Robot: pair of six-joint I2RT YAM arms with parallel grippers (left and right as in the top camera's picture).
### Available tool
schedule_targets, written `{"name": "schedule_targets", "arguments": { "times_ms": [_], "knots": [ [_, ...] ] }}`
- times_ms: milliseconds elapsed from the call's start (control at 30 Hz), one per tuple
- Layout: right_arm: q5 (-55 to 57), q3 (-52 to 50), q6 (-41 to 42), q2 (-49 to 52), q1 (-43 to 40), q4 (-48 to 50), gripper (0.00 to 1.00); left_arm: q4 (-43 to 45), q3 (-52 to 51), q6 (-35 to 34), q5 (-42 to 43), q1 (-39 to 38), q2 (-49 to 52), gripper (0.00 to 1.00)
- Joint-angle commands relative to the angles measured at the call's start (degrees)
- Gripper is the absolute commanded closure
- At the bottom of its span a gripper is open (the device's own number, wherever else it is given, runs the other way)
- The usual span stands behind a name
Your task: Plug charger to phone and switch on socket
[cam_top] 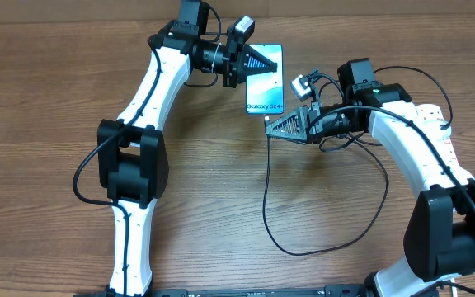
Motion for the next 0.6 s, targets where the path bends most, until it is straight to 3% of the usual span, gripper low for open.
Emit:
{"name": "schedule_targets", "arguments": {
  "times_ms": [0,567],
  "knots": [
    [-0.4,1.1,0.2,-0.1,0.2,0.5,0.96,0.2,2.0,-1.3,2.8,-0.5,-0.9,0.96],
    [-0.3,1.1,0.2,-0.1,0.2,3.1,0.96,0.2,2.0,-2.2,2.8,-1.0,-0.9,0.96]
  ]
}}
